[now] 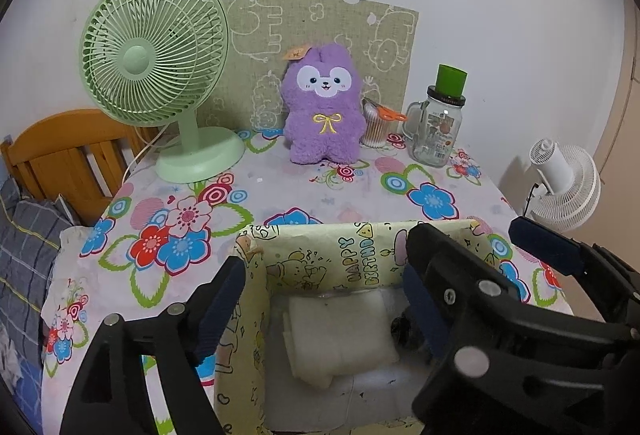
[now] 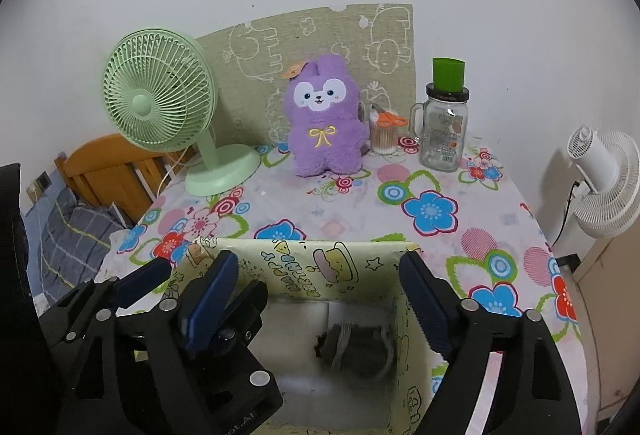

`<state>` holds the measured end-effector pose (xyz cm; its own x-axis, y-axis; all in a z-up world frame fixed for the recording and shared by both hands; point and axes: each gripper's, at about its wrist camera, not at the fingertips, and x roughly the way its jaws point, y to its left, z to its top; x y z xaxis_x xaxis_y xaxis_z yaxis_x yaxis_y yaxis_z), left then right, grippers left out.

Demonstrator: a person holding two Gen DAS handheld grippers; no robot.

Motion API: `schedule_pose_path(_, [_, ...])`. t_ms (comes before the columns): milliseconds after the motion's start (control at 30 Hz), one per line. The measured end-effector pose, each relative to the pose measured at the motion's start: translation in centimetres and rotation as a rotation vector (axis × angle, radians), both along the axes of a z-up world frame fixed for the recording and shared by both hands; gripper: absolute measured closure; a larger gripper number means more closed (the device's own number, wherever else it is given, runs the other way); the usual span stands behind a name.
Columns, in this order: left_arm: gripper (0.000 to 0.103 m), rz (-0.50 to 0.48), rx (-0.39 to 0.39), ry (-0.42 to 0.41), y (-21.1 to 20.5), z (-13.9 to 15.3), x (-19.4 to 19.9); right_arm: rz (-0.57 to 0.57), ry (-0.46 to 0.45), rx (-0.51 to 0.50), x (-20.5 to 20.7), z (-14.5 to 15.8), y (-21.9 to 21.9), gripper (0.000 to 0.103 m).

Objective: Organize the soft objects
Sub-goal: 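Lower both items into the box and open both tools, then withdraw both open tools up and out of the box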

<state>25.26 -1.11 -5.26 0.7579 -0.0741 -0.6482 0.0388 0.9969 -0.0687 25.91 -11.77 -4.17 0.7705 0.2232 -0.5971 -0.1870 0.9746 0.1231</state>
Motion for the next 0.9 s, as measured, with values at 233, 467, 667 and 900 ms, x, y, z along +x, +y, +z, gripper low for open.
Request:
schedule_pose_path(233, [0.017, -0.012, 0.001, -0.022, 0.0, 0.5, -1.2, -0.011, -0.017, -0.013, -1.2, 0.5, 0.0, 0.009])
schedule_pose_path(467, [0.015, -0.016, 0.002, -0.049, -0.1, 1.2, -2.8, -0.025, -0.043, -0.015, -3.0, 1.2, -0.4, 0.005])
schedule_pose_path(667, [0.009, -0.014, 0.013, -0.068, -0.4, 1.8, -4.2, -0.034, -0.052, -0.036, -4.4, 1.9, -0.6, 0.000])
schedule_pose_path(900, [0.004, -0.014, 0.017, -0.088, -0.5, 2.4, -5.9, -0.028, -0.071, -0.039, -6.3, 2.4, -0.7, 0.000])
